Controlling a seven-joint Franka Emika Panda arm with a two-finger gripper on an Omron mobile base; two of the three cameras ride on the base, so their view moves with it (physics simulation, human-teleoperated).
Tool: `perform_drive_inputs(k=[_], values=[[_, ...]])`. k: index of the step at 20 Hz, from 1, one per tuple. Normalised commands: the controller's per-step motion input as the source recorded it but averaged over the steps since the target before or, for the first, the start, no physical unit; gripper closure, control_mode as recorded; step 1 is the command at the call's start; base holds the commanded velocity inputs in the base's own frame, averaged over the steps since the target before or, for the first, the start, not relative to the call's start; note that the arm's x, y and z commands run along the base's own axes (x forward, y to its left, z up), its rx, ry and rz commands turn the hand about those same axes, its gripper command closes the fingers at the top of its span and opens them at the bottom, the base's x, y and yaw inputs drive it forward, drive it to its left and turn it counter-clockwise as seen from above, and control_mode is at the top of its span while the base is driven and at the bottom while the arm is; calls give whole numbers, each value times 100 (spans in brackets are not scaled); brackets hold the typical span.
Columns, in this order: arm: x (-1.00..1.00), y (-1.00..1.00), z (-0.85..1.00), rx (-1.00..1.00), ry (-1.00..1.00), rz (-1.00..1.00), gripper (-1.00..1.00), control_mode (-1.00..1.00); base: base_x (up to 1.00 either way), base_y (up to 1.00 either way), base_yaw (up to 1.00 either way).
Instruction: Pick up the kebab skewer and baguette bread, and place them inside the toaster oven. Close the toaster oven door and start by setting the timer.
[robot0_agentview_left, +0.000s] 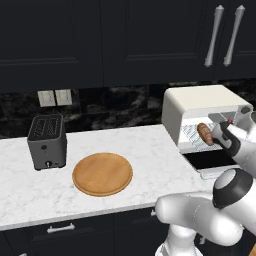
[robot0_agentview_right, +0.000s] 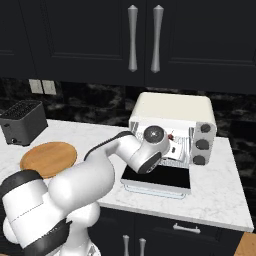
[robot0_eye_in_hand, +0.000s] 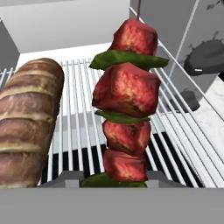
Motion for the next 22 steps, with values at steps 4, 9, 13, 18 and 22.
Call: perform_drive_inputs(k=[4, 9, 13, 18, 22], values=[[4, -4, -4, 0, 3, 0, 100, -100, 0, 0, 0], [0, -6, -19, 0, 4, 0, 100, -100, 0, 0, 0], [3, -1, -20, 0, 2, 0, 100, -100, 0, 0, 0], [0, -11, -27, 0, 4, 0, 100, -100, 0, 0, 0], [-4, -16, -34, -1, 5, 0, 100, -100, 0, 0, 0]])
